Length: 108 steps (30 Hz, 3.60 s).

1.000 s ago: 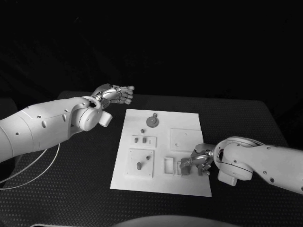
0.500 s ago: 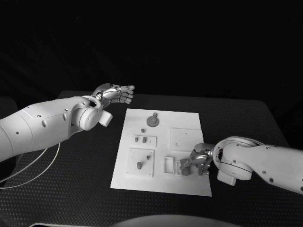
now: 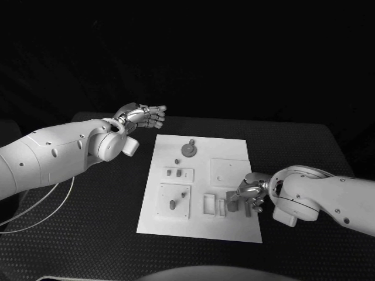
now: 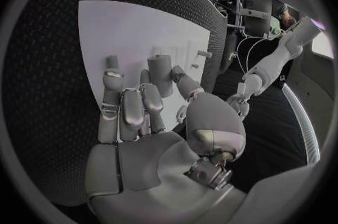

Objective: Assemble the parts on the task board

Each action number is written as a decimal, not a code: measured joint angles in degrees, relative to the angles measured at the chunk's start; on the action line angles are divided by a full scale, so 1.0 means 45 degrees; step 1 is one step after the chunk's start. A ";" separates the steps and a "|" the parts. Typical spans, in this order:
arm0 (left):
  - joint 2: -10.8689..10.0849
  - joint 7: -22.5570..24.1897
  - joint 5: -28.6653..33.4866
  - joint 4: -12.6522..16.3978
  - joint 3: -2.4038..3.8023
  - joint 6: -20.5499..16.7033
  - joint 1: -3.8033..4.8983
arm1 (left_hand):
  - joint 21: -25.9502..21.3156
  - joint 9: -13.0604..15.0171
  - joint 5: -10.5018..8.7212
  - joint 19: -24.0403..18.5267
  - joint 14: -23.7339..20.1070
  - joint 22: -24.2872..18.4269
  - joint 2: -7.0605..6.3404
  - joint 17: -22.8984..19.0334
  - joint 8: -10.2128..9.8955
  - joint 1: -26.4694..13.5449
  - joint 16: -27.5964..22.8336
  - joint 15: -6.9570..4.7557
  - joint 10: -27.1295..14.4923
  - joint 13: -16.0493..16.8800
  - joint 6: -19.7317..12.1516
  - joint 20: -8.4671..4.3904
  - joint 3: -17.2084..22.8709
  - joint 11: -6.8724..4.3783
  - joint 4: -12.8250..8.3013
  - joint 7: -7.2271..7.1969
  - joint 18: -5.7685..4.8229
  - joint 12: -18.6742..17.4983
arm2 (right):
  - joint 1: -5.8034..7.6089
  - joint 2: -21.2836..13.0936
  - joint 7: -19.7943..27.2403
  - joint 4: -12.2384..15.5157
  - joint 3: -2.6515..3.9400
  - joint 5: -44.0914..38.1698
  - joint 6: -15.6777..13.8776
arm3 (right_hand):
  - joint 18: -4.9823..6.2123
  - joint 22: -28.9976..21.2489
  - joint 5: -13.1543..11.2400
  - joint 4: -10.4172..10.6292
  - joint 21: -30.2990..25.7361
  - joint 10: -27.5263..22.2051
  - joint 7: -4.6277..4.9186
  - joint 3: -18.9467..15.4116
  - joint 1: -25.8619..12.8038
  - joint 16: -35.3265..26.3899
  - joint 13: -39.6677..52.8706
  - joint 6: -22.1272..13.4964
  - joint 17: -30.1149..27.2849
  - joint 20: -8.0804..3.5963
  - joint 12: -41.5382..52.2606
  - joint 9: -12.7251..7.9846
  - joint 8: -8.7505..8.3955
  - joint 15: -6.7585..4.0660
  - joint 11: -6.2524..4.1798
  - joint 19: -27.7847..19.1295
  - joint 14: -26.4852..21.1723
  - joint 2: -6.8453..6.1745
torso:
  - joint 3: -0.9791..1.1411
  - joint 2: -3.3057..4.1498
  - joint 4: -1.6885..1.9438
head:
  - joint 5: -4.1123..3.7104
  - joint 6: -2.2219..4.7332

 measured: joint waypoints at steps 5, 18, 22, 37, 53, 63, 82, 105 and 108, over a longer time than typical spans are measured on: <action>0.0001 -0.0004 0.0001 0.0000 0.0000 0.0012 0.0000 | 0.0000 0.0012 0.0000 0.0000 0.0000 -0.0013 0.0000 0.0013 0.0000 0.0000 0.0000 0.0000 0.0000 -0.0012 0.0029 0.0000 0.0000 0.0000 0.0000 0.0028 0.0000 0.0000 | 0.0373 -0.0045 -0.0038 0.0227 0.0010 0.0253 -0.0133 | -0.0001 0.0000 0.0000 -0.0016 0.0000 0.0000 -0.0001 -0.0016 -0.0021 0.0000 0.0000 0.0002 -0.0030 0.0003 0.0000 0.0007 0.0000 0.0000 0.0000 0.0001 0.0000 0.0022 | -0.0002 -0.0001 -0.0004 | -0.0010 0.0018; 0.0013 -0.0018 0.0003 0.0009 -0.0001 0.0039 0.0000 | 0.0000 0.0010 0.0000 0.0000 0.0000 -0.0039 0.0000 0.0025 0.0000 0.0000 0.0000 0.0000 0.0000 -0.0040 0.0045 0.0000 0.0034 0.0000 -0.0034 0.0045 -0.0002 0.0000 | 0.0424 0.0887 -0.0296 -0.0056 0.0002 0.1053 0.0026 | -0.0003 -0.0001 -0.0001 0.0000 0.0000 -0.0047 -0.0003 -0.0066 -0.0188 0.0000 -0.0001 0.0006 -0.0166 -0.0005 0.0000 0.0009 -0.0002 -0.0047 -0.0046 -0.0048 -0.0053 0.0079 | -0.0002 0.0016 0.0024 | -0.0005 -0.0004; 0.0022 -0.0020 0.0004 0.0011 -0.0002 0.0049 0.0000 | 0.0000 0.0010 0.0000 0.0000 0.0000 -0.0039 0.0000 0.0036 0.0000 0.0000 0.0000 0.0000 0.0000 -0.0043 0.0045 0.0000 0.0034 0.0000 -0.0035 0.0045 -0.0001 0.0000 | 0.0308 0.1124 -0.0386 -0.0212 0.0006 0.1268 0.0123 | -0.0003 0.0000 -0.0001 0.0023 0.0000 -0.0045 -0.0009 -0.0089 -0.0330 0.0000 -0.0001 0.0274 -0.0169 0.0012 0.0000 -0.0017 -0.0003 -0.0046 -0.0045 -0.0067 -0.0054 -0.0017 | -0.0002 0.0018 0.0027 | -0.0004 -0.0011; 0.0052 -0.0031 0.0006 0.0010 -0.0002 0.0100 0.0001 | 0.0000 0.0009 0.0000 0.0001 -0.0001 -0.0070 0.0085 0.0054 0.0047 0.0086 0.0000 -0.0001 0.0046 -0.0092 0.0044 0.0000 0.0066 0.0045 -0.0066 0.0045 -0.0001 0.0000 | 0.0003 0.1650 -0.0552 -0.0706 0.0004 0.1640 0.0327 | -0.0004 0.0000 -0.0004 0.0082 0.0000 -0.0077 -0.0013 -0.0032 -0.0542 0.0000 -0.0002 0.0339 -0.0240 0.0017 -0.0056 -0.0064 -0.0057 -0.0029 -0.0079 -0.0070 -0.0067 -0.0005 | 0.0012 0.0024 0.0034 | 0.0044 -0.0066; 0.0035 -0.0037 0.0008 0.0017 -0.0002 0.0120 0.0000 | 0.0000 0.0019 0.0001 0.0001 -0.0002 -0.0081 0.0085 0.0065 0.0047 0.0086 0.0000 -0.0001 0.0046 -0.0117 0.0127 0.0000 0.0030 0.0045 -0.0102 0.0053 -0.0003 0.0001 | -0.0092 0.1783 -0.0575 -0.0860 0.0014 0.1456 0.0419 | -0.0001 0.0006 -0.0012 0.0124 -0.0001 -0.0133 -0.0074 -0.0064 -0.0858 -0.0001 -0.0001 0.0435 -0.0347 0.0039 -0.0116 -0.0062 -0.0078 -0.0048 -0.0138 -0.0092 -0.0142 -0.0321 | -0.0004 0.0018 0.0017 | 0.0155 -0.0140; 0.0013 -0.0041 0.0009 0.0021 -0.0002 0.0130 0.0000 | 0.0000 0.0018 0.0000 0.0001 -0.0007 -0.0092 0.0085 0.0067 0.0047 0.0086 -0.0051 -0.0007 0.0046 -0.0136 0.0127 0.0000 -0.0005 0.0045 -0.0136 0.0053 -0.0003 0.0001 | -0.0117 0.1834 -0.0558 -0.0927 0.0027 0.1340 0.0430 | 0.0010 0.0009 0.0000 0.0533 -0.0001 -0.0299 -0.0018 0.0105 -0.1271 -0.0060 -0.0002 0.0382 -0.0566 0.0041 -0.0283 -0.0080 -0.0273 -0.0092 -0.0110 -0.0093 -0.0190 -0.1255 | -0.0004 0.0015 0.0018 | 0.0187 -0.0176; -0.0001 -0.0044 0.0009 0.0028 -0.0002 0.0152 0.0000 | 0.0000 0.0016 0.0001 0.0001 -0.0011 -0.0102 0.0085 0.0075 0.0047 0.0086 -0.0051 -0.0011 0.0046 -0.0153 0.0125 0.0000 0.0023 0.0045 -0.0164 0.0054 -0.0003 0.0001 | -0.0130 0.1942 -0.0475 -0.0928 0.0039 0.1080 0.0501 | 0.0025 0.0006 0.0000 0.0764 -0.0051 -0.0372 0.0051 0.0336 -0.1216 -0.0108 -0.0003 0.0289 -0.0710 0.0029 -0.0381 -0.0127 -0.0498 -0.0071 -0.0039 -0.0080 -0.0210 -0.1638 | 0.0006 0.0015 0.0006 | 0.0248 -0.0239; -0.0015 -0.0048 0.0011 0.0024 -0.0002 0.0167 0.0000 | 0.0000 0.0013 0.0001 0.0001 -0.0011 -0.0124 0.0085 0.0085 0.0047 0.0086 -0.0051 -0.0011 0.0046 -0.0177 0.0123 0.0000 -0.0013 0.0045 -0.0199 0.0056 -0.0003 0.0001 | -0.0145 0.1753 -0.0262 -0.0769 0.0033 0.0670 0.0556 | 0.0030 0.0003 0.0000 0.1844 -0.0102 -0.0505 0.0026 0.0996 -0.1331 -0.0157 -0.0003 0.0180 -0.0935 0.0034 -0.0431 -0.0072 -0.0483 -0.0028 0.0004 -0.0085 -0.0249 -0.2975 | 0.0004 0.0011 0.0006 | 0.0267 -0.0255; -0.0014 -0.0048 0.0011 0.0015 -0.0002 0.0168 0.0000 | 0.0000 0.0013 0.0001 0.0001 -0.0012 -0.0124 0.0085 0.0096 0.0047 0.0086 -0.0051 -0.0011 0.0046 -0.0177 0.0123 0.0000 -0.0012 0.0045 -0.0199 0.0056 -0.0003 0.0001 | -0.0152 0.1499 -0.0156 -0.0621 0.0015 0.0446 0.0570 | 0.0030 0.0003 0.0000 0.2112 -0.0102 -0.0506 0.0006 0.1193 -0.1198 -0.0157 -0.0002 0.0160 -0.0949 -0.0012 -0.0431 -0.0028 -0.0512 -0.0027 0.0004 -0.0035 -0.0248 -0.3406 | 0.0004 0.0011 0.0006 | 0.0262 -0.0239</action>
